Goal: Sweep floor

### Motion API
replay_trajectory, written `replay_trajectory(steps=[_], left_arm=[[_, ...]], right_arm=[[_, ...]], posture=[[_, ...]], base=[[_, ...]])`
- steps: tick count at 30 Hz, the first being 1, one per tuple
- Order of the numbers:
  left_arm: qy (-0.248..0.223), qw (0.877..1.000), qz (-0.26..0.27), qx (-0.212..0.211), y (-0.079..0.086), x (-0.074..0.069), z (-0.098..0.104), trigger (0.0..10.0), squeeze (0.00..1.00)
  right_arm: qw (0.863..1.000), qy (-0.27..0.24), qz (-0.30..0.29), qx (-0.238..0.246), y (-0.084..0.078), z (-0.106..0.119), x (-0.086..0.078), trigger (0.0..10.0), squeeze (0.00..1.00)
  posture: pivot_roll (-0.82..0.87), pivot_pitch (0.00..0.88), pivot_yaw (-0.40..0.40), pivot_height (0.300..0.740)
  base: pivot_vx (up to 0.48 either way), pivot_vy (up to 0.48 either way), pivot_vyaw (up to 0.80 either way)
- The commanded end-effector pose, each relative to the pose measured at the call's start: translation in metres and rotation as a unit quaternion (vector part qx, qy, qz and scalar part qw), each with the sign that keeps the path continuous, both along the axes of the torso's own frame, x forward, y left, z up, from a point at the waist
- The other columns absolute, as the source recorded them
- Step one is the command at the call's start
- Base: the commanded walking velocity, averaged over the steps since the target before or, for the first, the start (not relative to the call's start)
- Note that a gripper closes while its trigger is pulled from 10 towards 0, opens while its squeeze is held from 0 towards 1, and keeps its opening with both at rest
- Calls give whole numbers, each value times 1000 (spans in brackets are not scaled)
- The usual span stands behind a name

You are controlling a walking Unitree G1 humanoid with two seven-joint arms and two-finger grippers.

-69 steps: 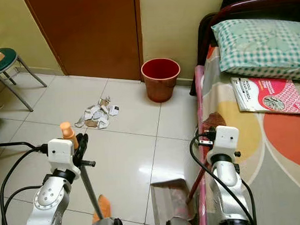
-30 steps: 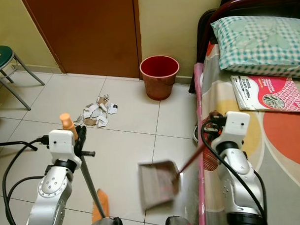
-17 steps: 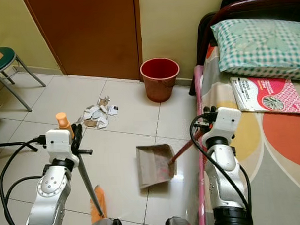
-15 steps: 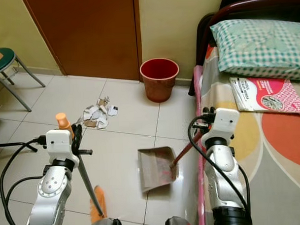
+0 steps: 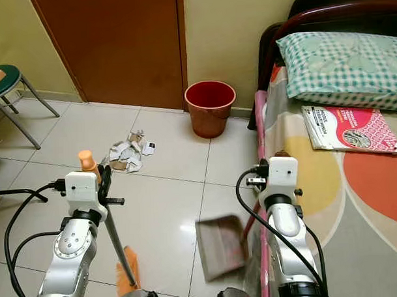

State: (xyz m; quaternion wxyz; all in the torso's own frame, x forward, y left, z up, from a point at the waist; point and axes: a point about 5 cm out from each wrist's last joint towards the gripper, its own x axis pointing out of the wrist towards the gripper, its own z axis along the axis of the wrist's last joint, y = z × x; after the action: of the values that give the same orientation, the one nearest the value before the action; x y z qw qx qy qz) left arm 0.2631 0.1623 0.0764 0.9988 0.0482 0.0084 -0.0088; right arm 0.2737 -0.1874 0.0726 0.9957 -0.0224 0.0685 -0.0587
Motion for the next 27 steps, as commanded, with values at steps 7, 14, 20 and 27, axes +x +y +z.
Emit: replay_trajectory(steps=[7,14,20,27], left_arm=[[-18,1000,-9,-1,-3,3,7,10000,0],[-22,1000,-9,11,2,0,9,10000,0],[-20,1000,-4,12,5,-3,8,10000,0],[-14,1000,3,5,9,-3,7,10000,0]], right_arm=[[997,-75,-1,23,7,22,20,10000,0],[995,-96,7,36,11,32,37,10000,0],[995,-95,5,32,8,29,36,10000,0],[995,-87,13,40,7,22,24,10000,0]], posture=[[-23,27,-11,740],[1,45,-5,740],[3,50,-7,740],[-14,46,-13,740]], base=[[0,0,0],[0,0,0],[0,0,0],[0,0,0]])
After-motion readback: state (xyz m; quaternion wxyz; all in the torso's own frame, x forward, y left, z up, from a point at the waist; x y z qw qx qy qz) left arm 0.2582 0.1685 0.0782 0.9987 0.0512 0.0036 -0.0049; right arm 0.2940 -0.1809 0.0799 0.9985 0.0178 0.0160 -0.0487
